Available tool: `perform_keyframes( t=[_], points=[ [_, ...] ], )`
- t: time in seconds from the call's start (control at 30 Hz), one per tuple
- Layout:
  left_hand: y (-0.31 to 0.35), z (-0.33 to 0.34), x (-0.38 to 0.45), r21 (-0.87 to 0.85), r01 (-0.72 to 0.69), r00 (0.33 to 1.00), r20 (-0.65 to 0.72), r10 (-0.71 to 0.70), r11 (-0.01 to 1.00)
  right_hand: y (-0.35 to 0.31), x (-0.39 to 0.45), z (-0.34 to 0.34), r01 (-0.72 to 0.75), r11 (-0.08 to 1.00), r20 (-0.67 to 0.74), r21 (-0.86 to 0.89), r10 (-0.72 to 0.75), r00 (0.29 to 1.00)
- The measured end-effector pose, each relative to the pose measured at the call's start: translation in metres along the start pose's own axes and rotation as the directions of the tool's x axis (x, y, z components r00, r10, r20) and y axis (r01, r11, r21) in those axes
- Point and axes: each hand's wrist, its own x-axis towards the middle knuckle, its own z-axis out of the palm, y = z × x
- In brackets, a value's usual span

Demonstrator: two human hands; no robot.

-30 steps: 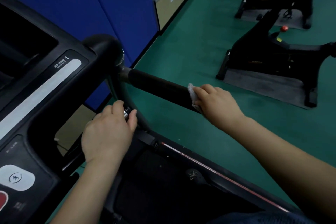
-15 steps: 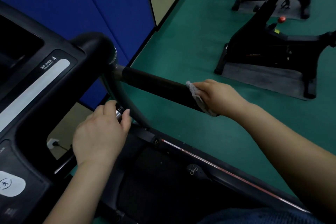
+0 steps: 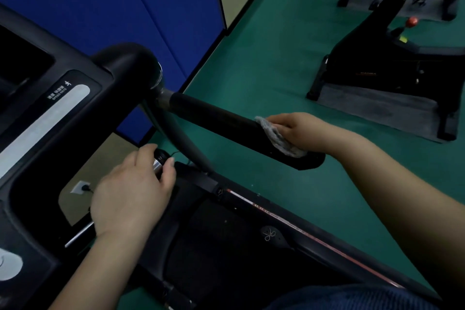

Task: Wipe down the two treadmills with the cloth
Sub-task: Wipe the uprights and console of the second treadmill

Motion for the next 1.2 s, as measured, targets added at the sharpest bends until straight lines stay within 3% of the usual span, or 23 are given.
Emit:
perform_keyframes(
  t=[0.1, 0.2, 0.3, 0.5, 0.63, 0.73, 0.9, 1.07, 1.2],
  points=[
    [0.002, 0.0, 0.0, 0.006, 0.004, 1.0, -0.002, -0.004, 1.0, -0.023, 0.022, 0.019, 0.17, 0.984, -0.126, -0.049, -0.175, 0.977],
    [0.001, 0.001, 0.001, 0.003, 0.002, 1.0, -0.004, -0.002, 1.0, -0.024, 0.015, 0.037, 0.319, 0.908, -0.228, -0.272, -0.383, 0.895],
    [-0.002, 0.003, 0.001, 0.022, -0.013, 1.0, -0.015, 0.014, 1.0, -0.005, -0.009, 0.045, 0.375, 0.793, -0.221, -0.481, -0.523, 0.823],
    [-0.005, 0.009, 0.002, 0.011, -0.031, 0.997, -0.067, 0.032, 0.999, 0.018, -0.045, 0.055, 0.307, 0.652, -0.201, -0.693, -0.584, 0.786],
    [-0.007, 0.01, 0.002, 0.014, -0.042, 0.995, -0.093, 0.043, 0.999, -0.012, -0.015, 0.06, 0.367, 0.548, -0.055, -0.752, -0.607, 0.793],
    [-0.009, 0.01, 0.001, 0.008, -0.057, 0.993, -0.101, 0.058, 0.998, -0.026, 0.005, 0.057, 0.364, 0.64, -0.092, -0.677, -0.564, 0.821],
    [-0.011, 0.012, 0.002, 0.035, -0.095, 0.986, -0.132, 0.099, 0.995, -0.009, -0.027, 0.049, 0.14, 0.865, -0.398, -0.482, -0.358, 0.844],
    [-0.013, 0.015, 0.002, 0.02, -0.14, 0.974, -0.179, 0.141, 0.99, -0.013, -0.025, 0.052, -0.026, 0.886, -0.442, -0.463, -0.205, 0.873],
    [-0.015, 0.018, 0.003, 0.036, -0.157, 0.962, -0.223, 0.161, 0.987, -0.016, -0.016, 0.051, -0.064, 0.884, -0.414, -0.464, -0.152, 0.898]
  ],
)
